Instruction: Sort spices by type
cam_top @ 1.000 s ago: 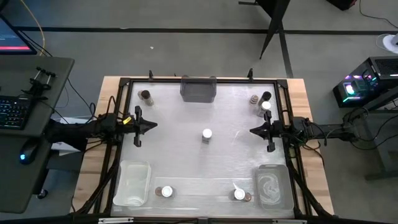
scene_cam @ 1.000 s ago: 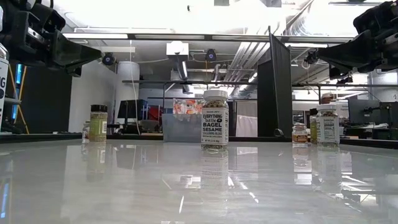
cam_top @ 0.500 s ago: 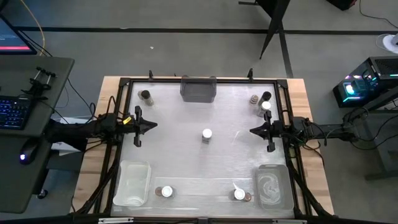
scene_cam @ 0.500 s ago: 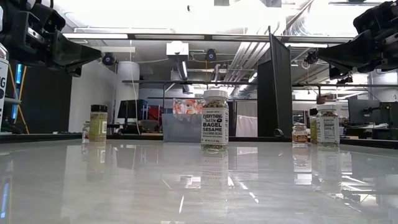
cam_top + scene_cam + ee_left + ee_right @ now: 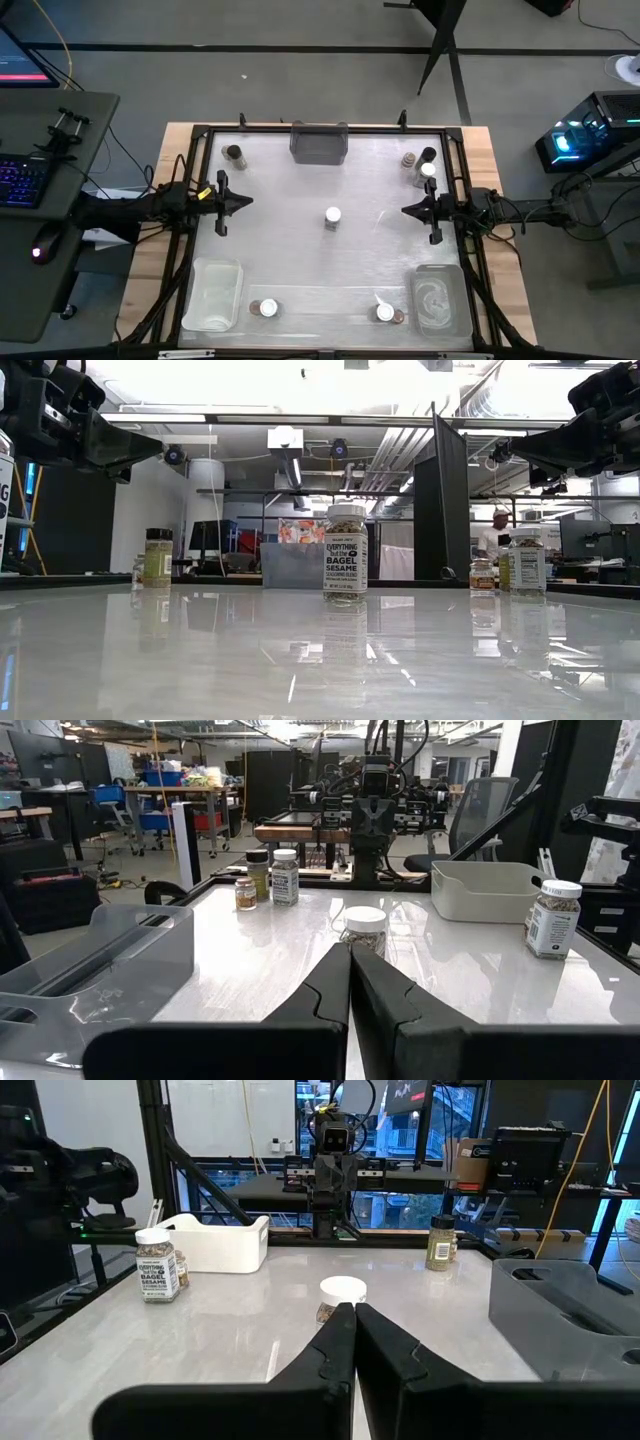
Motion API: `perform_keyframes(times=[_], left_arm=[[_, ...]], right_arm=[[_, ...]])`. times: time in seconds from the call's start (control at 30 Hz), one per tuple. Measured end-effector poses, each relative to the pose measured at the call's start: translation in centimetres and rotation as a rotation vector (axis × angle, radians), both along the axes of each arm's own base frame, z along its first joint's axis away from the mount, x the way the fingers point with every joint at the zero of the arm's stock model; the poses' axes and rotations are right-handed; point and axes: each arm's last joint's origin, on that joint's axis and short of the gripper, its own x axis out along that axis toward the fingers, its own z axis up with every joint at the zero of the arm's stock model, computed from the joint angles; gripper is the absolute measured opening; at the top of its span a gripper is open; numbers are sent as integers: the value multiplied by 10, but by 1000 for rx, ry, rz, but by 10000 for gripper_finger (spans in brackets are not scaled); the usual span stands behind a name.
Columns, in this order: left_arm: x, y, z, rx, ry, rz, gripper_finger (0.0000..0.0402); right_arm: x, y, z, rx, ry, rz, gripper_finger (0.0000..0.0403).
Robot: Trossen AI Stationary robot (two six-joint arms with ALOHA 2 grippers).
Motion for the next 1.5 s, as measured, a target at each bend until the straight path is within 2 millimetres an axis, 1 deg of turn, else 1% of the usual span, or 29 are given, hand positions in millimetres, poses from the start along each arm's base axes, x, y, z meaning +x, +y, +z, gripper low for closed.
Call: perform_keyframes(times=[0.97,1.0,1.03,1.1,1.17,1.23,1.27,1.3,1.37,1.43,1.5], left_arm=[[0,0,0,0,0,0,0],[0,0,0,0,0,0,0],[0,0,0,0,0,0,0],[0,0,0,0,0,0,0],[0,0,0,0,0,0,0],[0,0,0,0,0,0,0],[0,0,0,0,0,0,0],[0,0,0,0,0,0,0],[0,0,0,0,0,0,0],[0,0,0,0,0,-1,0],[0,0,0,0,0,-1,0]], right_arm=[[0,0,1,1,-13,-4,1],[0,0,4,27,-46,-8,1],[-1,0,11,96,-114,-3,1],[-5,-1,30,300,-322,13,1],[-16,-5,51,475,-580,-10,1],[-28,-10,66,597,-807,-81,1],[-33,-11,70,624,-871,-121,1],[-35,-13,75,633,-895,-157,1],[-35,-13,88,613,-838,-196,1],[-29,-14,103,580,-658,-258,1],[-24,-17,116,577,-434,-380,1]])
